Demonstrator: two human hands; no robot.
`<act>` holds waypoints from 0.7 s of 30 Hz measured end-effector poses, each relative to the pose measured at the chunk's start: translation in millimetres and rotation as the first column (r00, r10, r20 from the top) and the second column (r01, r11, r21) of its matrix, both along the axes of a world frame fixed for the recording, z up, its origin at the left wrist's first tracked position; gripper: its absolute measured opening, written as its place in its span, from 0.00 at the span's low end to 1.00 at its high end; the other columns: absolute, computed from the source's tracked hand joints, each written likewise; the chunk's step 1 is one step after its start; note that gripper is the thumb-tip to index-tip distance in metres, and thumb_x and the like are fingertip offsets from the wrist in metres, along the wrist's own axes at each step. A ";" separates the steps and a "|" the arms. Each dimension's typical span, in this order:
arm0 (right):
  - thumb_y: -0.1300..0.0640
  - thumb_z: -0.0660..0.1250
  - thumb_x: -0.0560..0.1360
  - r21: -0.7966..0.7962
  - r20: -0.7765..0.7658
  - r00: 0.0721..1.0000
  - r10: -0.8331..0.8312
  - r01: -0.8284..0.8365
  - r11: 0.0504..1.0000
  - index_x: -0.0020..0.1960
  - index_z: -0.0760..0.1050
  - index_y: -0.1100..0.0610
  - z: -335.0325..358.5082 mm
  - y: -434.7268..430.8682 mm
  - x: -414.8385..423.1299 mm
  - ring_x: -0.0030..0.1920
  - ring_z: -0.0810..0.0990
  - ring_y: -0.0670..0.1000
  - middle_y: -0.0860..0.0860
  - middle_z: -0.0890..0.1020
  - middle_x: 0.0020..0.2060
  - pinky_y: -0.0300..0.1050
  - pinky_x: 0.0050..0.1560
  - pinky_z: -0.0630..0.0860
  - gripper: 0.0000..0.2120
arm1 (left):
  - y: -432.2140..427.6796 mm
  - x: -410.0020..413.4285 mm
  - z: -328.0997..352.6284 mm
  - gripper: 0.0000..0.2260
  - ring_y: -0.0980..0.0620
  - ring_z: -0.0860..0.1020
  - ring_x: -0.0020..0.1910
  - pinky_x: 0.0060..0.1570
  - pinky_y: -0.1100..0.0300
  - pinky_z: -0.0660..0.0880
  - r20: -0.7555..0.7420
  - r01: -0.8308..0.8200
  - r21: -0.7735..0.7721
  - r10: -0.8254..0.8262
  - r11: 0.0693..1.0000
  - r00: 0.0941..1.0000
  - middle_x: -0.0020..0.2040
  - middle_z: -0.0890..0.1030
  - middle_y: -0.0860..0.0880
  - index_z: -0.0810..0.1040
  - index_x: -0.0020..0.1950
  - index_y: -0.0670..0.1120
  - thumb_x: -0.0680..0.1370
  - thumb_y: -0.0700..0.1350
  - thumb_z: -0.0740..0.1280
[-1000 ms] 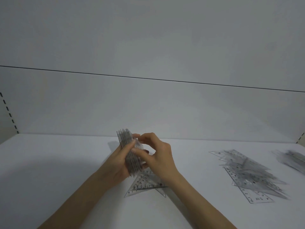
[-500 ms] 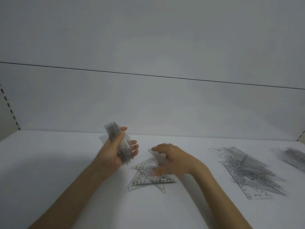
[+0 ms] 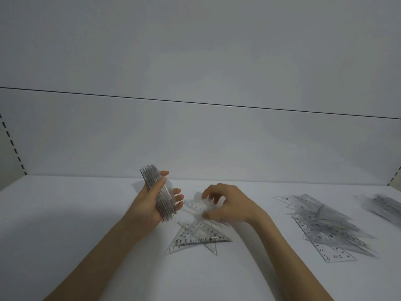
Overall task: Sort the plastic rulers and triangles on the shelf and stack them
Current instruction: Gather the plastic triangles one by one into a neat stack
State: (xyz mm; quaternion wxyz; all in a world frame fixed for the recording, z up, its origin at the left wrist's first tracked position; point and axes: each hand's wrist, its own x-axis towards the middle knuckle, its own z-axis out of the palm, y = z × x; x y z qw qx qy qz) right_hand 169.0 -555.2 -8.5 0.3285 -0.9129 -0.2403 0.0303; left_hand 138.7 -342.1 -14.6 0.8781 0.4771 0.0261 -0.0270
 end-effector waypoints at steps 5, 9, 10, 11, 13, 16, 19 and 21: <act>0.63 0.70 0.68 0.345 0.103 0.982 -0.158 0.114 0.932 0.40 0.83 0.55 1.9 8.2 -1.0 0.38 0.80 0.42 0.46 0.84 0.35 0.37 0.42 0.78 0.05 | -2.3 -0.4 3.0 0.07 0.41 0.79 0.41 0.34 0.53 0.81 0.007 0.004 -0.003 -0.004 1.000 1.000 0.47 0.76 0.36 0.74 0.54 0.50 0.81 0.44 0.58; 0.63 0.68 0.72 0.156 0.054 0.993 -0.107 0.097 0.983 0.43 0.83 0.56 -11.4 12.6 5.2 0.36 0.79 0.41 0.44 0.82 0.34 0.35 0.41 0.75 0.07 | -5.8 -1.2 0.2 0.06 0.41 0.78 0.40 0.33 0.54 0.80 -0.001 0.004 0.014 -0.004 1.000 1.000 0.45 0.76 0.36 0.74 0.54 0.50 0.81 0.44 0.58; 0.61 0.68 0.73 0.150 0.039 0.993 -0.113 0.106 0.983 0.43 0.83 0.56 -10.6 11.4 5.2 0.37 0.80 0.43 0.46 0.83 0.35 0.38 0.41 0.76 0.05 | -6.2 -1.1 -0.3 0.06 0.41 0.78 0.39 0.33 0.54 0.80 -0.002 0.003 0.015 -0.003 1.000 1.000 0.45 0.76 0.36 0.74 0.54 0.50 0.81 0.44 0.58; 0.57 0.69 0.73 0.156 0.030 0.993 -0.118 0.112 0.981 0.42 0.83 0.55 -7.5 9.2 3.3 0.38 0.80 0.45 0.47 0.84 0.36 0.40 0.41 0.75 0.05 | -6.3 -0.9 -0.6 0.06 0.41 0.78 0.39 0.33 0.54 0.80 -0.003 0.000 0.014 0.000 1.000 1.000 0.45 0.76 0.36 0.74 0.53 0.50 0.81 0.44 0.58; 0.47 0.71 0.72 0.111 0.022 0.994 -0.106 0.103 0.988 0.41 0.83 0.52 5.8 5.1 -6.1 0.38 0.80 0.42 0.44 0.83 0.36 0.39 0.42 0.75 0.09 | -5.1 -0.3 -0.4 0.06 0.41 0.79 0.39 0.32 0.54 0.80 0.000 -0.004 0.005 0.004 1.000 1.000 0.45 0.76 0.36 0.74 0.53 0.50 0.81 0.44 0.58; 0.29 0.64 0.67 -0.329 0.057 0.993 -0.102 0.115 0.937 0.43 0.79 0.50 30.4 6.3 -31.7 0.42 0.80 0.46 0.44 0.81 0.38 0.45 0.46 0.76 0.25 | -3.9 -0.2 0.6 0.06 0.41 0.78 0.39 0.34 0.54 0.80 0.008 0.000 0.002 0.000 1.000 1.000 0.44 0.76 0.37 0.74 0.53 0.50 0.81 0.44 0.58; 0.24 0.59 0.65 -0.737 0.117 0.991 -0.060 0.128 0.663 0.42 0.72 0.56 34.0 22.8 -57.8 0.41 0.75 0.54 0.49 0.75 0.37 0.46 0.41 0.69 0.33 | -4.4 0.1 1.3 0.06 0.42 0.78 0.39 0.35 0.54 0.80 0.013 0.020 -0.006 -0.020 1.000 1.000 0.44 0.76 0.37 0.74 0.54 0.50 0.81 0.44 0.58; 0.28 0.63 0.67 -0.776 0.111 0.993 -0.039 0.111 0.621 0.45 0.69 0.56 29.7 32.4 -69.1 0.40 0.72 0.55 0.50 0.70 0.37 0.45 0.38 0.65 0.29 | -4.9 -0.1 1.2 0.06 0.42 0.78 0.40 0.35 0.53 0.80 0.015 0.034 0.003 -0.034 0.999 0.999 0.45 0.76 0.37 0.74 0.54 0.50 0.81 0.44 0.58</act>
